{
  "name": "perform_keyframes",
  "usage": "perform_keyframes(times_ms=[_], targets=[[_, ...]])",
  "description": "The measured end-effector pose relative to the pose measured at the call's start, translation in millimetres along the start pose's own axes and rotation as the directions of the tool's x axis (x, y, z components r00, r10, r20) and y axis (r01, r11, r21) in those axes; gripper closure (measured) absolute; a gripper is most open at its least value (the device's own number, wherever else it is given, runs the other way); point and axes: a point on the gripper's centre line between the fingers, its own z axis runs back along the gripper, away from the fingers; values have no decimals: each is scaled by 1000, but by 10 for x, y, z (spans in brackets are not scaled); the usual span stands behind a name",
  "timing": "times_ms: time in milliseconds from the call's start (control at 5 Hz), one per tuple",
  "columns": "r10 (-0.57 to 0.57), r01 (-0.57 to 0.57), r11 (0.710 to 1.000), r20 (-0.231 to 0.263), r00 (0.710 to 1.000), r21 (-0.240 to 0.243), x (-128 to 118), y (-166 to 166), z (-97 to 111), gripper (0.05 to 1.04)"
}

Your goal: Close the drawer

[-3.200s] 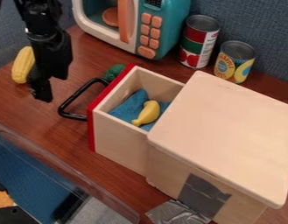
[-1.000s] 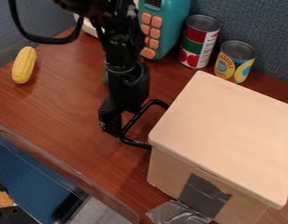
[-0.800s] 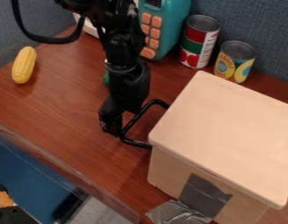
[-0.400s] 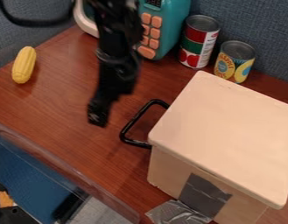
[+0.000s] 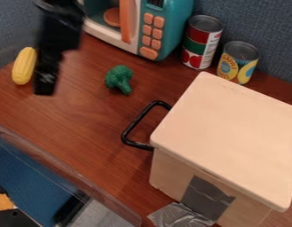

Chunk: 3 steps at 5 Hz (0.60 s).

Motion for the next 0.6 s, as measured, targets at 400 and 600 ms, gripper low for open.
perform_keyframes(times_ms=[400,600], targets=[[340,-328,940,180,923,-93,-541,-149,364,83],[355,-351,934,230,906,-61,-727,-202,416,83]])
